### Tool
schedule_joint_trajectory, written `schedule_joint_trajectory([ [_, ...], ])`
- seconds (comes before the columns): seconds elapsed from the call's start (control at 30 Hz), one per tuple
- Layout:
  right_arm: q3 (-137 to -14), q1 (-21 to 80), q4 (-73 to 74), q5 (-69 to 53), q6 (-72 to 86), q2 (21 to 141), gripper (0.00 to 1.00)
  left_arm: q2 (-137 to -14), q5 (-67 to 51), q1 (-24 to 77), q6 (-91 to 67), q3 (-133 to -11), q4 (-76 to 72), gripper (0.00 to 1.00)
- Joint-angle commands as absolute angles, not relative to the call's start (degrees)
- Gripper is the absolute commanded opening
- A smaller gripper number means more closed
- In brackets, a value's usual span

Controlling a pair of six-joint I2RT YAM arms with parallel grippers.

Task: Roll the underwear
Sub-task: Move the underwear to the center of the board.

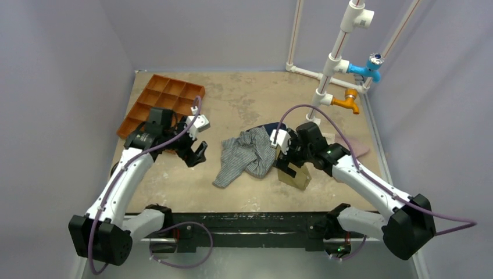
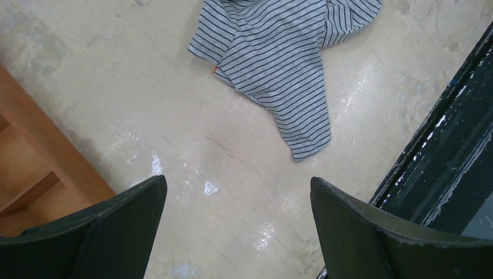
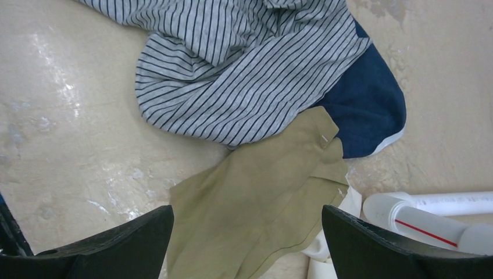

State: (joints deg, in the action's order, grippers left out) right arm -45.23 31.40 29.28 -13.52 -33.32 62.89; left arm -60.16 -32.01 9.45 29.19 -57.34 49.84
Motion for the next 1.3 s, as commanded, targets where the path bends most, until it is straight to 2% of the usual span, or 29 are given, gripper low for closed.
schedule_joint_trajectory([
  [0.0,-43.5,33.0,23.6,-7.0,-34.3,65.3,0.99,-64.7,-25.7,16.7,26.1,-56.0,40.9,0.94],
  [0.13,-42.8,33.1,21.3,-3.7,-35.4,69.6,0.99,-73.1,-20.0,23.5,24.5,-57.2,36.9,0.93],
  [0.33,-43.0,33.1,20.6,-2.2,-35.0,73.5,0.99,-85.5,-12.9,29.9,21.3,-60.3,35.6,0.85],
  [0.47,-42.5,33.1,21.3,-3.0,-34.2,72.4,0.99,-91.7,-9.4,33.2,19.6,-61.9,36.8,0.80],
  [0.53,-42.1,33.1,21.4,-3.1,-33.7,72.0,0.99,-94.7,-8.8,34.4,18.5,-62.4,37.0,0.73],
  [0.6,-41.7,33.1,21.0,-3.6,-33.2,72.2,0.99,-96.5,-8.9,34.8,17.7,-63.1,37.5,0.62],
  [0.63,-41.5,33.1,20.8,-3.9,-33.0,72.4,0.99,-97.2,-8.9,34.8,17.4,-63.5,38.0,0.53],
  [0.7,-41.3,33.1,20.0,-4.7,-32.9,73.3,0.99,-97.9,-8.7,34.8,17.7,-63.8,38.7,0.32],
  [0.77,-41.6,33.1,19.1,-4.8,-33.1,74.6,0.99,-97.5,-8.5,34.7,17.9,-63.8,39.5,0.07],
  [0.8,-41.9,33.1,18.5,-5.0,-33.2,75.3,0.99,-96.7,-8.2,34.4,17.9,-63.7,39.9,0.00],
  [1.0,-45.6,33.0,17.1,-5.7,-33.8,79.1,0.99,-87.1,-11.1,26.6,17.9,-62.3,42.7,0.00],
  [1.13,-48.8,33.0,16.8,-4.1,-34.9,85.0,0.99,-79.8,-15.6,18.2,17.6,-62.3,45.0,0.00],
  [1.27,-52.3,33.0,15.6,-4.5,-35.5,91.6,0.97,-72.0,-14.9,13.9,17.5,-61.4,45.8,0.00],
])
